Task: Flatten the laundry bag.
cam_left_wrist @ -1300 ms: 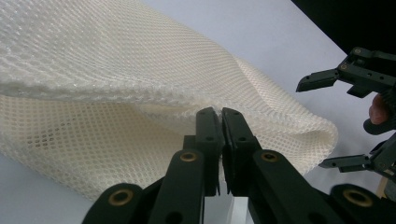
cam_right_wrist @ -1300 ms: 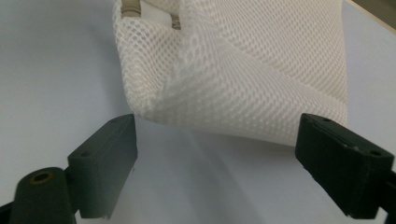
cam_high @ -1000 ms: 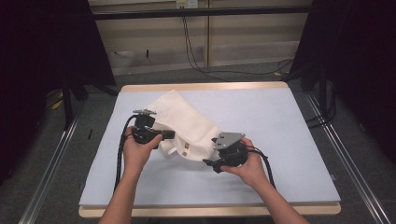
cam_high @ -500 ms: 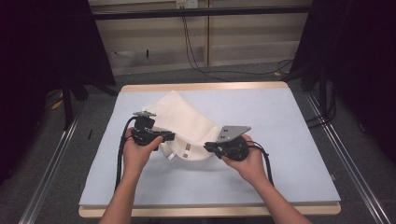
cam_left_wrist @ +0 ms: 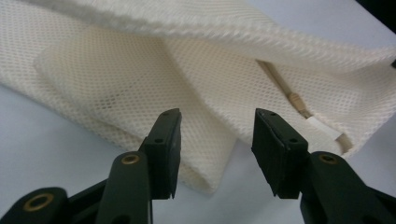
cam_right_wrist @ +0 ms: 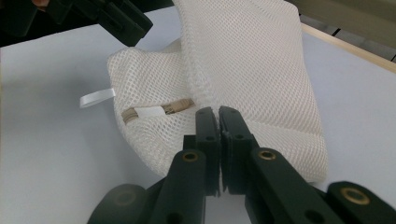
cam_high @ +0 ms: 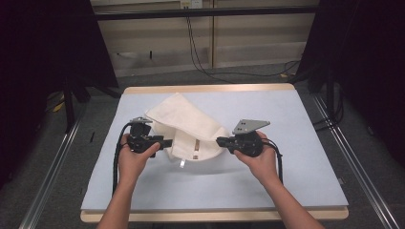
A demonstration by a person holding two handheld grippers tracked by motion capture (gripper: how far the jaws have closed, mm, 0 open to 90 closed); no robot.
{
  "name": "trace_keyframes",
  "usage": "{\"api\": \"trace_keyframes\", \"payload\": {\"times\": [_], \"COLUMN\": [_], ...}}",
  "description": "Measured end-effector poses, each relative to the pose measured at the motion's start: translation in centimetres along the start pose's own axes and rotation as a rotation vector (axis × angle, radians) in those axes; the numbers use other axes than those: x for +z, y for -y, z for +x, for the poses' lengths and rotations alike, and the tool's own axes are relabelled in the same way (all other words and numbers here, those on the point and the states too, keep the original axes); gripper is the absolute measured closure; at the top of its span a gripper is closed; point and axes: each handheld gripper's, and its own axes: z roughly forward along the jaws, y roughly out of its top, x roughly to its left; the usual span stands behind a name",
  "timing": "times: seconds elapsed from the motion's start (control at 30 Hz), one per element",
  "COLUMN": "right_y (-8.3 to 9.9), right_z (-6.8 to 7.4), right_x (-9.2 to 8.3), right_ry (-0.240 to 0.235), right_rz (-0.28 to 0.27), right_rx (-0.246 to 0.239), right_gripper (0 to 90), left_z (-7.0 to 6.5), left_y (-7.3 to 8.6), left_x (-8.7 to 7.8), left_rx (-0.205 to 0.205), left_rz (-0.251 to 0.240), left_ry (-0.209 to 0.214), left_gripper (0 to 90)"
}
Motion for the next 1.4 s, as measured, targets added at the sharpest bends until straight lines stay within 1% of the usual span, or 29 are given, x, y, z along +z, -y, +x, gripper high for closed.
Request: {"api": "trace_keyframes", "payload": {"times": [0.03,0.07,0.1,0.13,0.17,0.2,0.27,0.37,0.4,0.5,0.6,0.63,0.67,0.7,0.73,0.77,0.8,0.87,0.93,0.97,1.0,1.03,1.1,1.13,1.17,1.2,1.23,1.27,1.4], "right_y": [0.0,0.0,0.0,0.0,0.0,0.0,0.0,0.0,0.0,0.0,0.0,0.0,0.0,0.0,0.0,0.0,0.0,0.1,0.2,0.2,0.4,0.4,0.7,1.1,1.1,1.3,1.7,1.7,2.4], "right_z": [0.0,0.0,0.0,0.0,0.0,-0.1,-0.1,-0.1,-0.1,-0.1,-0.3,-0.3,-0.4,-0.5,-0.5,-0.6,-0.7,-1.0,-1.6,-1.6,-2.1,-2.1,-2.7,-3.3,-3.3,-3.6,-4.2,-4.2,-5.0], "right_x": [0.0,0.0,-0.1,-0.1,-0.1,-0.1,-0.1,0.0,0.0,0.0,-0.1,-0.1,-0.2,-0.3,-0.3,-0.3,-0.4,-0.6,-1.0,-1.0,-1.3,-1.3,-1.6,-2.0,-2.0,-2.2,-2.5,-2.5,-3.1], "right_ry": [0.0,-0.001,0.002,0.003,0.003,0.001,0.001,0.002,0.008,0.01,0.016,0.02,0.032,0.032,0.032,0.04,0.049,0.061,0.076,0.076,0.09,0.09,0.109,0.121,0.121,0.133,0.15,0.15,0.177], "right_rz": [0.0,0.001,0.001,0.003,0.003,0.002,0.002,0.002,0.008,0.008,0.002,-0.001,0.003,0.0,0.0,0.0,-0.003,-0.006,-0.008,-0.008,-0.012,-0.012,-0.012,-0.015,-0.015,-0.011,-0.011,-0.011,-0.007], "right_rx": [0.0,0.004,0.003,0.002,0.002,0.002,0.005,0.008,0.007,0.006,0.015,0.017,0.023,0.024,0.024,0.029,0.032,0.045,0.064,0.064,0.082,0.082,0.105,0.13,0.13,0.136,0.158,0.158,0.176], "right_gripper": [87.2,87.2,87.2,87.2,87.2,87.2,87.2,87.2,87.2,87.2,87.2,87.2,87.2,87.1,87.1,87.2,87.2,87.2,87.2,87.2,87.2,87.2,87.2,87.2,87.2,87.2,87.2,87.2,87.2], "left_z": [0.0,0.2,0.4,0.8,0.8,1.0,1.1,1.3,1.3,1.3,1.2,1.2,1.1,1.1,1.0,1.0,0.9,0.8,0.8,0.7,0.7,0.7,0.7,0.7,0.7,0.7,0.7,0.7,0.5], "left_y": [0.0,0.1,0.3,0.7,0.7,1.2,1.4,1.9,2.2,2.4,2.6,2.6,2.6,2.6,2.6,2.6,2.6,2.7,2.7,2.8,2.9,2.9,2.9,3.0,3.0,3.0,2.9,2.9,2.8], "left_x": [0.0,0.0,0.1,0.5,0.5,0.9,1.1,1.8,2.3,2.7,3.1,3.1,3.2,3.2,3.3,3.3,3.3,3.2,2.9,2.9,2.6,2.6,2.5,2.5,2.4,2.3,2.3,2.3,1.9], "left_rx": [0.0,0.0,-0.005,-0.021,-0.021,-0.034,-0.033,-0.059,-0.08,-0.073,-0.085,-0.07,-0.073,-0.073,-0.069,-0.069,-0.069,-0.046,-0.03,-0.039,-0.038,-0.038,-0.019,-0.023,-0.015,-0.013,-0.009,-0.003,0.012], "left_rz": [0.0,-0.007,-0.003,0.002,0.002,0.004,0.014,0.013,0.006,0.003,-0.009,0.004,0.02,0.02,0.028,0.035,0.035,0.047,0.056,0.05,0.059,0.059,0.073,0.068,0.071,0.073,0.077,0.084,0.092], "left_ry": [0.0,-0.018,-0.028,-0.032,-0.032,-0.035,-0.03,-0.025,-0.002,0.002,0.004,0.008,0.017,0.017,0.027,0.035,0.034,0.038,0.056,0.065,0.081,0.081,0.084,0.087,0.089,0.089,0.092,0.093,0.104], "left_gripper": [50.1,50.1,49.6,47.8,47.8,47.6,47.6,47.5,48.6,51.1,58.5,64.0,75.2,80.4,80.4,86.1,88.5,89.8,89.8,89.8,89.8,89.8,90.0,90.0,90.0,90.0,90.0,90.0,90.0]}}
